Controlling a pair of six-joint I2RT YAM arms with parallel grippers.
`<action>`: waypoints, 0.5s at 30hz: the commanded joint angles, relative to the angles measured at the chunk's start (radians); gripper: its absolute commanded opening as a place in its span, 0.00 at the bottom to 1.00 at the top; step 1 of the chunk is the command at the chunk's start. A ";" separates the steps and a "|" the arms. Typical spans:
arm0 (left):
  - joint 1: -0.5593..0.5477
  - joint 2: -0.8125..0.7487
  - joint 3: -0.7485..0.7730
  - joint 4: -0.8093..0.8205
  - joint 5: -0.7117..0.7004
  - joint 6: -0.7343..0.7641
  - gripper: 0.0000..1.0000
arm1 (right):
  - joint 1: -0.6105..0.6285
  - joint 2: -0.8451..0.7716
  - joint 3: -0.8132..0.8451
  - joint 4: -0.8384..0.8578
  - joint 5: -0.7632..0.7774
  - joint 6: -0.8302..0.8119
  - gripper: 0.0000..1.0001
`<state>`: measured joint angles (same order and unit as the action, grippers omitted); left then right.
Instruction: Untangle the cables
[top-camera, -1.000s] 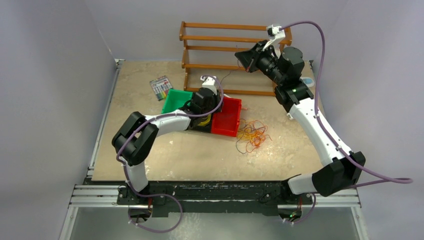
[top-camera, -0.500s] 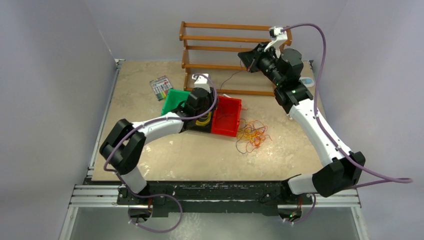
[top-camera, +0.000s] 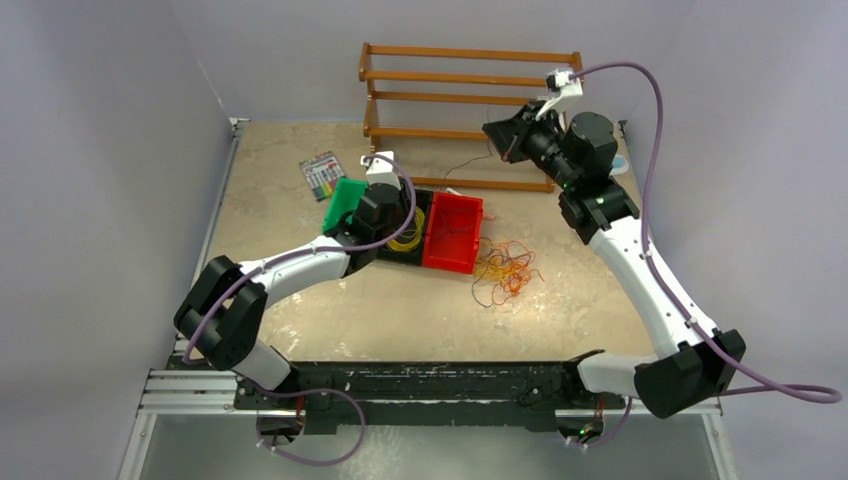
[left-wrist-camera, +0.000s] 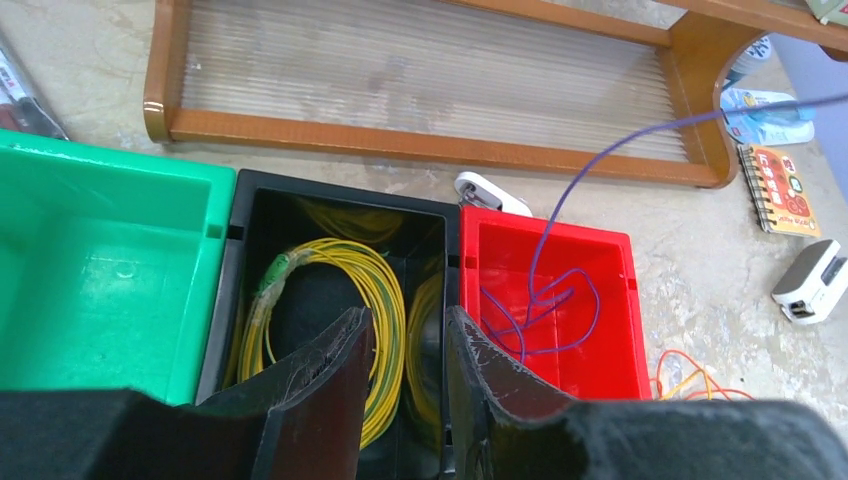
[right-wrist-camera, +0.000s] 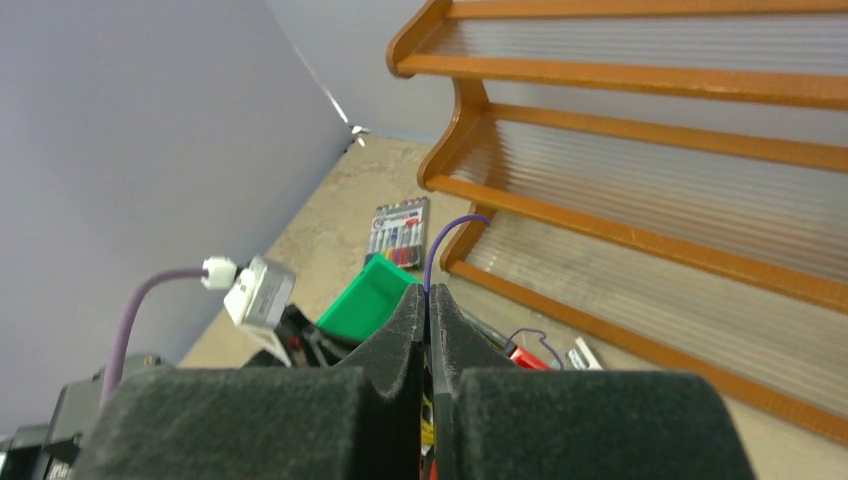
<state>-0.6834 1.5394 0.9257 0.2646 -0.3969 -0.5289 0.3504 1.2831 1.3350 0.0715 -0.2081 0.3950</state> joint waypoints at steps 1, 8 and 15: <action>0.022 0.014 0.083 0.009 -0.021 0.032 0.33 | -0.004 -0.033 -0.053 -0.034 -0.068 0.026 0.00; 0.041 0.058 0.129 -0.005 0.056 0.041 0.33 | -0.001 -0.014 -0.120 -0.090 -0.101 0.046 0.00; 0.042 0.133 0.188 -0.017 0.150 0.047 0.33 | 0.007 0.053 -0.089 -0.216 0.003 0.014 0.00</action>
<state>-0.6445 1.6447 1.0527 0.2390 -0.3122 -0.5037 0.3515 1.3170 1.2091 -0.0792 -0.2707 0.4259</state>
